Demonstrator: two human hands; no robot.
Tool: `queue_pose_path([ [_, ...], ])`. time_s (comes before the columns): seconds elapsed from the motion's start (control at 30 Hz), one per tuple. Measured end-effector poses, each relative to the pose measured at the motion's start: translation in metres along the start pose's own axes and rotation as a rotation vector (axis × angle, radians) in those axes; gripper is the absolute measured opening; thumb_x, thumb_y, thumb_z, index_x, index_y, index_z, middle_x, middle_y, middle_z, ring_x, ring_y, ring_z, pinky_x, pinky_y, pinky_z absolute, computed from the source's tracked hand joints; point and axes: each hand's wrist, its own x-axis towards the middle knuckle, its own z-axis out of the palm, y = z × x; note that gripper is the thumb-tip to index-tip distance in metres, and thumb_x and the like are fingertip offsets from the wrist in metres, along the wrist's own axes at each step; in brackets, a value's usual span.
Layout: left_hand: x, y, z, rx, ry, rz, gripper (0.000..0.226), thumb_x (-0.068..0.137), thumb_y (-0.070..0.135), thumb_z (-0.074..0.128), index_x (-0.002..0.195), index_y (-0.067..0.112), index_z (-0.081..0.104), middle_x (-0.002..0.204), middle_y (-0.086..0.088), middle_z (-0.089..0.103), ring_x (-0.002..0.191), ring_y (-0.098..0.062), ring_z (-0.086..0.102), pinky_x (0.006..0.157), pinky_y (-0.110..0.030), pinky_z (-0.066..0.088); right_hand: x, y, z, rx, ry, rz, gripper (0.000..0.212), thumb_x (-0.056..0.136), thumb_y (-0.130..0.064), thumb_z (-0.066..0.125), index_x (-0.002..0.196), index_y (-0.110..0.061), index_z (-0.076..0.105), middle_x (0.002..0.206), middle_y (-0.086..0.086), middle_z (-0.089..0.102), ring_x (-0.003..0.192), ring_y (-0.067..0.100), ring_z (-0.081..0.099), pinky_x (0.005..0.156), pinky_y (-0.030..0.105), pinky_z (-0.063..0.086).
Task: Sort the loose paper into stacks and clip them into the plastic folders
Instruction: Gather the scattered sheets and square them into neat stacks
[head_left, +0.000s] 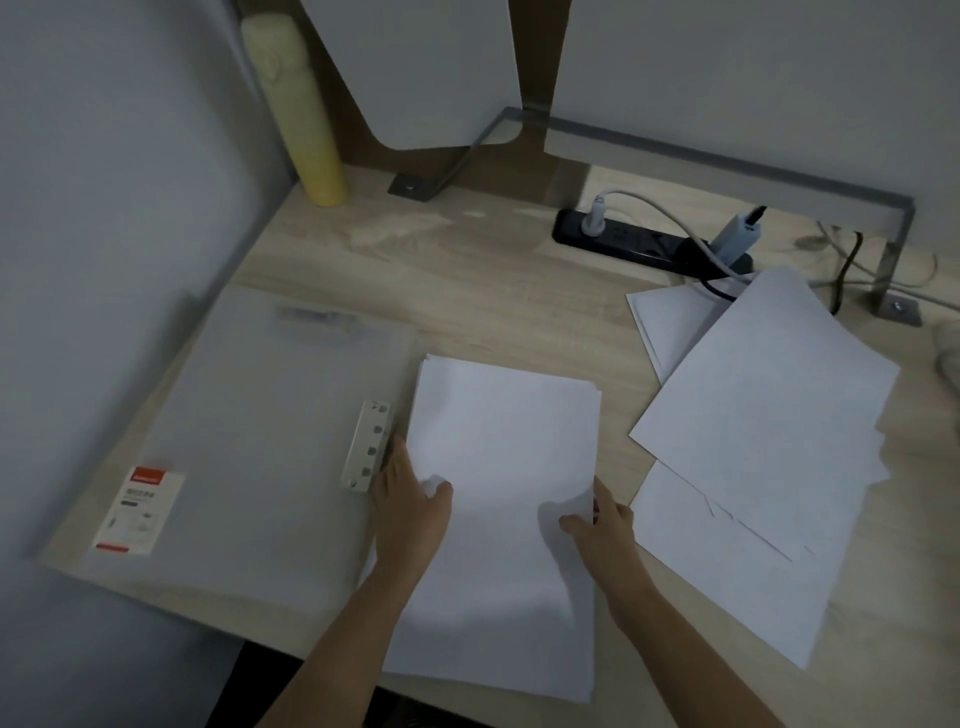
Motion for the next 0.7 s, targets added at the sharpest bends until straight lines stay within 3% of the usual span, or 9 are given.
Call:
queue_pose_path([
  [0.1, -0.003, 0.006, 0.0, 0.061, 0.013, 0.013, 0.073, 0.091, 0.015, 0.049, 0.149, 0.01, 0.006, 0.158, -0.007, 0.01, 0.145, -0.022, 0.01, 0.116, -0.034, 0.012, 0.003, 0.002, -0.01, 0.071, -0.034, 0.006, 0.052, 0.087, -0.005, 0.047, 0.132, -0.031, 0.04, 0.121, 0.008, 0.046, 0.118, 0.029, 0.043, 0.091, 0.038, 0.04],
  [0.2, -0.006, 0.023, 0.005, 0.106, 0.041, 0.092, 0.071, 0.093, 0.016, 0.047, 0.149, 0.012, 0.005, 0.158, -0.007, 0.006, 0.146, -0.023, 0.006, 0.116, -0.033, 0.012, 0.008, 0.002, -0.036, 0.178, 0.034, 0.023, 0.053, 0.091, -0.01, 0.051, 0.141, -0.02, 0.035, 0.131, 0.009, 0.042, 0.104, 0.021, 0.048, 0.081, 0.03, 0.038],
  [0.3, -0.005, 0.048, 0.021, 0.037, -0.047, 0.226, 0.065, 0.094, 0.012, 0.046, 0.148, 0.014, 0.011, 0.158, -0.004, 0.01, 0.145, -0.018, 0.006, 0.112, -0.023, 0.012, 0.015, 0.009, -0.075, 0.246, 0.165, 0.023, 0.052, 0.091, -0.008, 0.051, 0.14, -0.019, 0.036, 0.138, 0.01, 0.039, 0.107, 0.02, 0.045, 0.086, 0.031, 0.034],
  [0.4, -0.001, 0.078, 0.047, 0.008, -0.176, 0.293, 0.058, 0.094, 0.011, 0.046, 0.146, 0.015, 0.02, 0.155, -0.003, 0.019, 0.141, -0.013, 0.018, 0.093, -0.004, 0.013, 0.022, 0.025, -0.118, 0.254, 0.369, 0.097, 0.049, 0.09, -0.007, 0.051, 0.137, -0.016, 0.04, 0.143, 0.012, 0.03, 0.12, 0.032, 0.043, 0.096, 0.038, 0.036],
  [0.47, 0.002, 0.098, 0.068, 0.026, -0.254, 0.343, 0.053, 0.094, 0.012, 0.046, 0.144, 0.016, 0.027, 0.152, 0.0, 0.025, 0.138, -0.012, 0.024, 0.087, -0.002, 0.013, 0.022, 0.036, -0.145, 0.229, 0.534, 0.185, 0.047, 0.09, -0.009, 0.051, 0.136, -0.014, 0.042, 0.144, 0.013, 0.023, 0.123, 0.038, 0.04, 0.102, 0.043, 0.035],
  [0.57, 0.006, 0.128, 0.101, 0.047, -0.38, 0.372, 0.049, 0.093, 0.01, 0.046, 0.14, 0.016, 0.035, 0.149, 0.0, 0.032, 0.136, -0.014, 0.029, 0.096, -0.011, 0.022, 0.02, 0.056, -0.177, 0.276, 0.669, 0.326, 0.049, 0.088, -0.011, 0.054, 0.135, -0.009, 0.042, 0.144, 0.021, 0.023, 0.12, 0.042, 0.042, 0.1, 0.043, 0.037],
  [0.63, 0.009, 0.147, 0.124, 0.097, -0.462, 0.363, 0.046, 0.091, 0.007, 0.046, 0.137, 0.012, 0.04, 0.139, 0.0, 0.042, 0.129, -0.015, 0.039, 0.098, -0.02, 0.032, 0.024, 0.073, -0.192, 0.353, 0.631, 0.381, 0.041, 0.079, -0.017, 0.062, 0.119, -0.014, 0.054, 0.134, 0.024, 0.038, 0.101, 0.039, 0.052, 0.083, 0.041, 0.046],
  [0.7, 0.011, 0.16, 0.145, 0.134, -0.505, 0.345, 0.04, 0.088, 0.004, 0.047, 0.127, 0.006, 0.049, 0.115, 0.004, 0.054, 0.107, -0.015, 0.053, 0.083, -0.017, 0.041, 0.036, 0.097, -0.204, 0.45, 0.563, 0.4, 0.025, 0.06, -0.028, 0.065, 0.08, -0.023, 0.053, 0.097, 0.018, 0.051, 0.068, 0.026, 0.047, 0.055, 0.029, 0.042],
])
